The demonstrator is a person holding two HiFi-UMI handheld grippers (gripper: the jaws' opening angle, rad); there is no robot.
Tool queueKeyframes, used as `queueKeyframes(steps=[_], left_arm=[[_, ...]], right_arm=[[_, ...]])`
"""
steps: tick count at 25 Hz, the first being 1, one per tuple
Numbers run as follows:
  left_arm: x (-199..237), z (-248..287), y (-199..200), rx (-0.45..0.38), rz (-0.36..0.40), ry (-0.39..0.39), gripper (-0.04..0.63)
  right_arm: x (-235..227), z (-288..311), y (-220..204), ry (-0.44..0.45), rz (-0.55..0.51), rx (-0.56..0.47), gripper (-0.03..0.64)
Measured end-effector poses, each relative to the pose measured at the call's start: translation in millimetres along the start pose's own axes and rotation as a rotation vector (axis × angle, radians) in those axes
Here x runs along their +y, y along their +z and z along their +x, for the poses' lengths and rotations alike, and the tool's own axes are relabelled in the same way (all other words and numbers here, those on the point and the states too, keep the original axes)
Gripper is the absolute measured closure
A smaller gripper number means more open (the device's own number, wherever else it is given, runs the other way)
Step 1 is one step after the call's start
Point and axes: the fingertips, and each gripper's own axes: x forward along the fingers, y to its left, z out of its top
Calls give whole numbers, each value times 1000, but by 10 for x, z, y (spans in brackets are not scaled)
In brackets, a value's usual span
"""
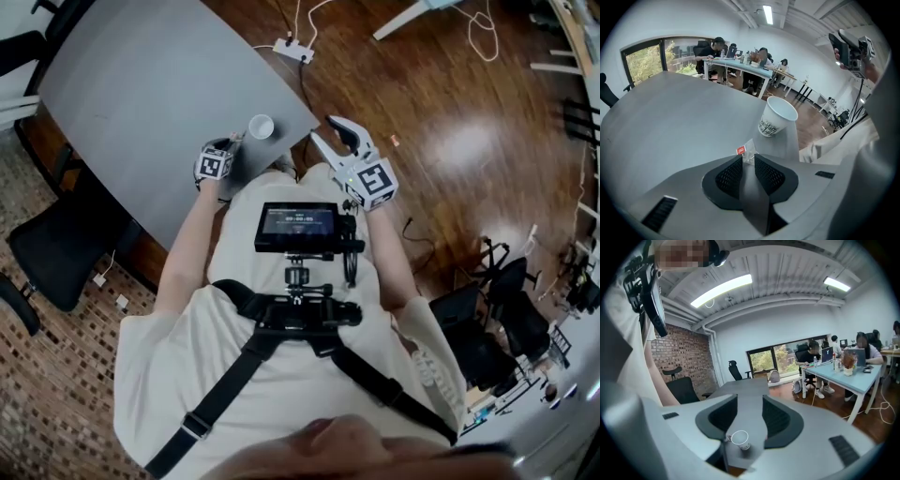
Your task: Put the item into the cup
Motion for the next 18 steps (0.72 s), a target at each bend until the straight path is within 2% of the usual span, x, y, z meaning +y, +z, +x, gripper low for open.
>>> queueKeyframes(steps=[6, 12, 14, 18], left_arm=[[37, 131, -75, 38, 6, 4, 514], [0, 69, 17, 26, -20, -34, 535], [77, 97, -27, 31, -11, -21, 592], [92, 58, -93, 32, -5, -15, 595]], right_arm=[[-75, -137, -100, -58, 26, 6, 439], [-69, -131, -124, -85, 44, 8, 439], [-75, -117, -133, -89, 51, 4, 438], [-52, -162, -223, -83, 66, 24, 439]])
